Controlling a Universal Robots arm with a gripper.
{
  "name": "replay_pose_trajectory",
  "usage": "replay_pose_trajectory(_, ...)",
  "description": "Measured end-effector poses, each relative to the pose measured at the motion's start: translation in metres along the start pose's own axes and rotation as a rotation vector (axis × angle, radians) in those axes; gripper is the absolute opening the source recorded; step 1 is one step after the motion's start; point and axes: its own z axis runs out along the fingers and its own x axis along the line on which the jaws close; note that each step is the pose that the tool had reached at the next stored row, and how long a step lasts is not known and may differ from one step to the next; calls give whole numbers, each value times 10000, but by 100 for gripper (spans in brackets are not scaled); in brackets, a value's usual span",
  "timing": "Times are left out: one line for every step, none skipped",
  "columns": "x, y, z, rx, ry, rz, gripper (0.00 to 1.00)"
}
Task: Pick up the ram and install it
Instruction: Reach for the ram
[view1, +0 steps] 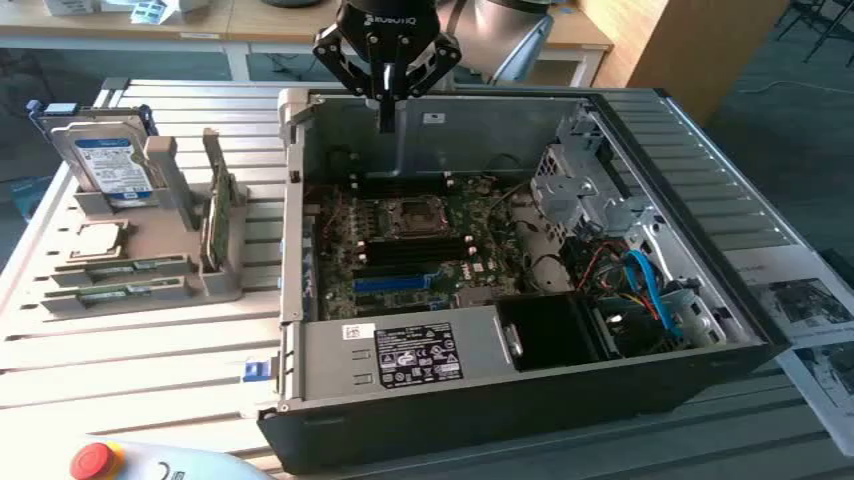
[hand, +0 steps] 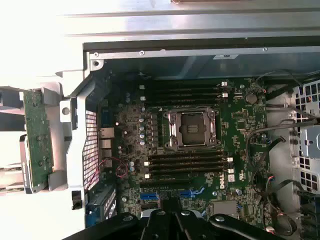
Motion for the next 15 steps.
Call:
replay_pose_trajectory(0,0,0,0,0,0,10)
replay_pose_trajectory(0,0,0,0,0,0,10)
replay_pose_trajectory(0,0,0,0,0,0,10)
replay_pose_trajectory(0,0,0,0,0,0,10)
replay_pose_trajectory(0,0,0,0,0,0,10)
replay_pose_trajectory(0,0,0,0,0,0,10)
replay_pose_trajectory(0,0,0,0,0,0,10)
replay_pose_trajectory(0,0,0,0,0,0,10)
replay_pose_trajectory(3,0,0,0,-1,0,10)
replay_pose_trajectory(7,2,0,0,-1,1,10)
replay_pose_trajectory(11,4,1,-1,-1,0,10)
replay_pose_trajectory(19,7,0,0,0,0,10)
replay_pose_trajectory(27,9,0,0,-1,0,10)
replay_pose_trajectory(36,11,0,1,0,0,10)
replay_pose_trajectory(46,14,-1,1,0,0,10)
